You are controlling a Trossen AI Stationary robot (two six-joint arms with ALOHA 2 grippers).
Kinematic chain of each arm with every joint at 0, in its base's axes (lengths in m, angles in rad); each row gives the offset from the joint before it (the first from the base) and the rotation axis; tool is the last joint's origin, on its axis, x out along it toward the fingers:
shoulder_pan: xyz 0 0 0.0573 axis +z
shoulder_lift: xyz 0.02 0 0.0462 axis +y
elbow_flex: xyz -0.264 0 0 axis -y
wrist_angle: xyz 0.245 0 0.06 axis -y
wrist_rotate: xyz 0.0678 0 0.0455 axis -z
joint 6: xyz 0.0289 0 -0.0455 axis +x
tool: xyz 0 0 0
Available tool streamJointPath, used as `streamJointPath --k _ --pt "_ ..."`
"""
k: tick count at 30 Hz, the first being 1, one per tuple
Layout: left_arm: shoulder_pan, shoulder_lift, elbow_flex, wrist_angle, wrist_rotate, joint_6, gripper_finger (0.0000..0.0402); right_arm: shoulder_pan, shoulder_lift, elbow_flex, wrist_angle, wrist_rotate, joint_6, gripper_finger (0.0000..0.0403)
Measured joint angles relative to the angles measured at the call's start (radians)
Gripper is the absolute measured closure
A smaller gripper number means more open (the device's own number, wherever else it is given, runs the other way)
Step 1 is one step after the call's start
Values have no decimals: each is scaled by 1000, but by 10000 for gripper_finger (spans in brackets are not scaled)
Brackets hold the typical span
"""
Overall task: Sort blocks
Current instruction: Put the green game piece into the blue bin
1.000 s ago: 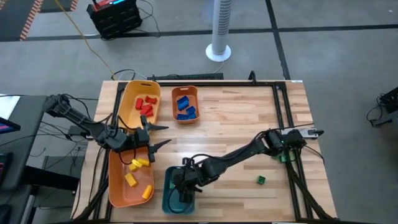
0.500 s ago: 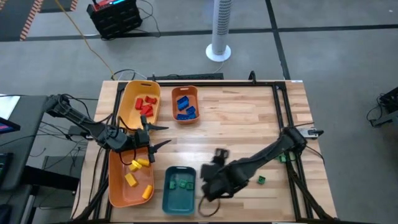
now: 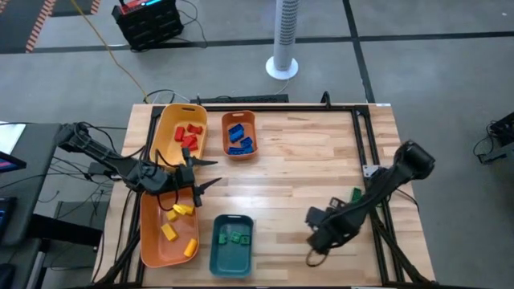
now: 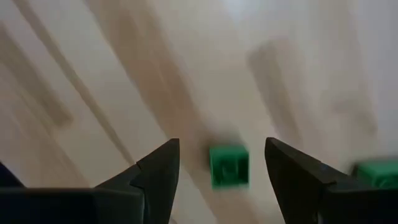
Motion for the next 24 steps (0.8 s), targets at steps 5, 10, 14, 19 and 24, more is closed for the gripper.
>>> streamJointPath --k 5,10,14,19,24 --pt "9 0 0 -16 0 -9 171 66 -28 -82 26 -21 18 158" --pt "13 0 0 -31 0 -16 171 129 -10 -139 96 -21 62 158" --pt "17 0 0 -30 0 -20 171 158 -9 -186 149 -17 105 158" --pt "17 0 0 -30 0 -21 171 157 -9 -215 178 14 101 158" --pt "17 0 0 -33 0 -21 171 137 -8 -271 224 17 94 159"
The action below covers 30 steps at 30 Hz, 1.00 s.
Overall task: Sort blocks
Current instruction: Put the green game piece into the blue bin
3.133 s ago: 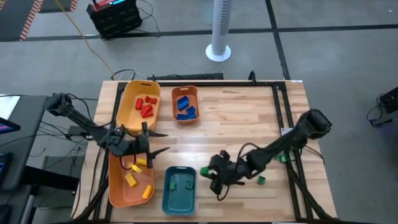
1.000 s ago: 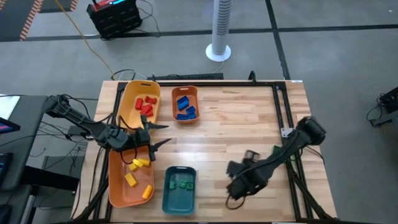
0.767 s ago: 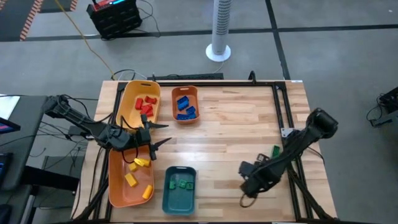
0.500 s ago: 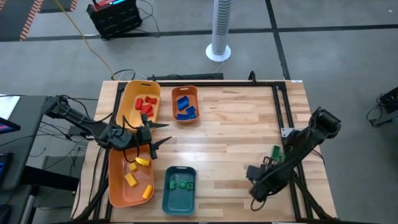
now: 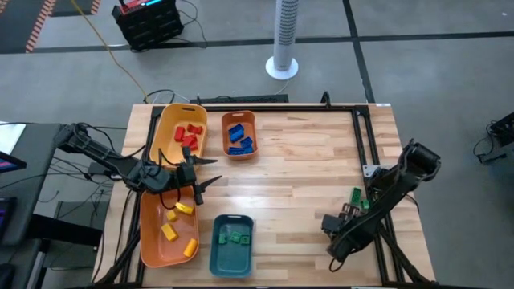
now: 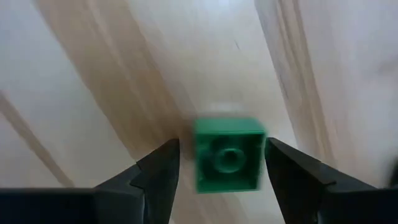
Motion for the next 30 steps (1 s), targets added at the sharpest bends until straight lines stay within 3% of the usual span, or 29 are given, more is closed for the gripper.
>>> streamJointPath --k 5,11,15,19,22,30 --pt "0 0 0 -4 0 0 171 -28 5 -5 10 -1 -48 181" --pt "0 0 0 -4 0 6 171 -70 5 -3 7 4 -77 273" --pt "0 0 0 -12 0 7 171 -105 6 34 32 129 -123 300" --pt "0 0 0 -23 0 5 171 -183 8 100 277 245 -286 300" --pt "0 0 0 -22 0 -4 171 -257 72 202 459 239 -447 300" --pt "0 0 0 -35 0 -19 171 -333 399 736 345 145 -851 300"
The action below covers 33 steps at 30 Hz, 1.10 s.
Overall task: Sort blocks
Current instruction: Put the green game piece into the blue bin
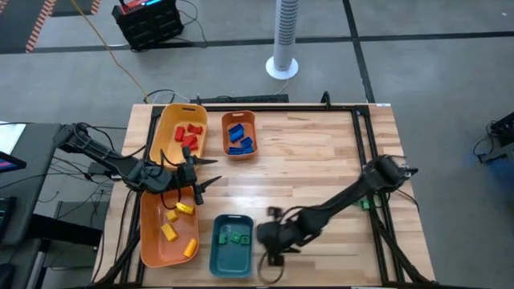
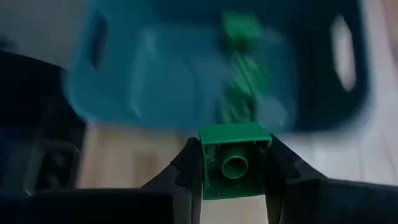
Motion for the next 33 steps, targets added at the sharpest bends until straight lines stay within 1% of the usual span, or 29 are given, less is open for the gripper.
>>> streamJointPath --k 2,5,8,13,16,19,20,23,25,26,27,28,29,32,33 --pt "0 0 0 -12 0 -6 171 -15 62 110 -47 -16 -52 300" --pt "0 0 0 -18 0 -16 171 -41 136 237 -112 -23 -92 295" --pt "0 0 0 -17 0 -22 171 -71 193 317 -139 -53 -101 268" --pt "-8 0 0 -18 0 -29 171 -114 248 381 -163 -198 -76 187" --pt "-15 0 0 -18 0 -17 171 -127 242 389 -188 -206 -69 145" --pt "-15 0 0 -27 0 -11 171 -128 209 388 -283 -199 -66 126" --pt "-15 0 0 -36 0 -12 171 -128 189 388 -342 -168 -57 124" --pt "-15 0 0 -56 0 -14 171 -107 102 389 -617 22 16 123" --pt "-15 0 0 -61 0 -13 171 -93 48 389 -816 146 128 123" --pt "-15 0 0 -61 0 -12 171 -91 24 382 -917 190 223 123" --pt "-15 0 0 -60 0 -10 171 -95 -2 363 -1016 200 328 123" --pt "-15 0 0 -59 0 -6 171 -101 -33 322 -1068 194 431 123" --pt "-14 0 0 -58 0 -1 171 -110 -75 255 -1064 185 488 123" --pt "-14 0 0 -54 0 5 171 -131 -245 8 -925 133 614 122" --pt "-14 0 0 -54 0 5 171 -136 -301 -80 -933 109 669 122"
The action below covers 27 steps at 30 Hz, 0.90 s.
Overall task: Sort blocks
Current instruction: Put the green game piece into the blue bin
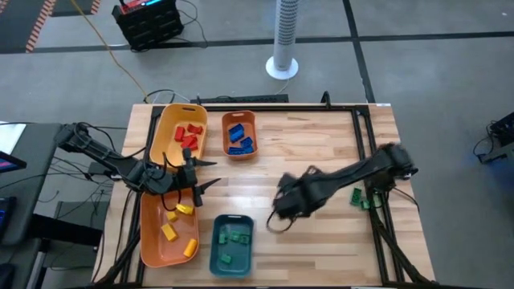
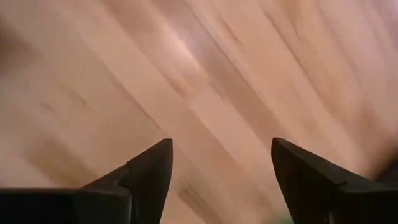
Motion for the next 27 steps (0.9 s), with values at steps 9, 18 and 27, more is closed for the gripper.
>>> streamJointPath --k 9,18,27 --pt "-6 0 0 -8 0 0 171 7 -391 -623 188 -149 493 122" --pt "-6 0 0 -10 0 3 171 3 -473 -794 196 -313 646 122" --pt "-6 0 0 -14 1 3 171 2 -466 -846 226 -383 646 122"
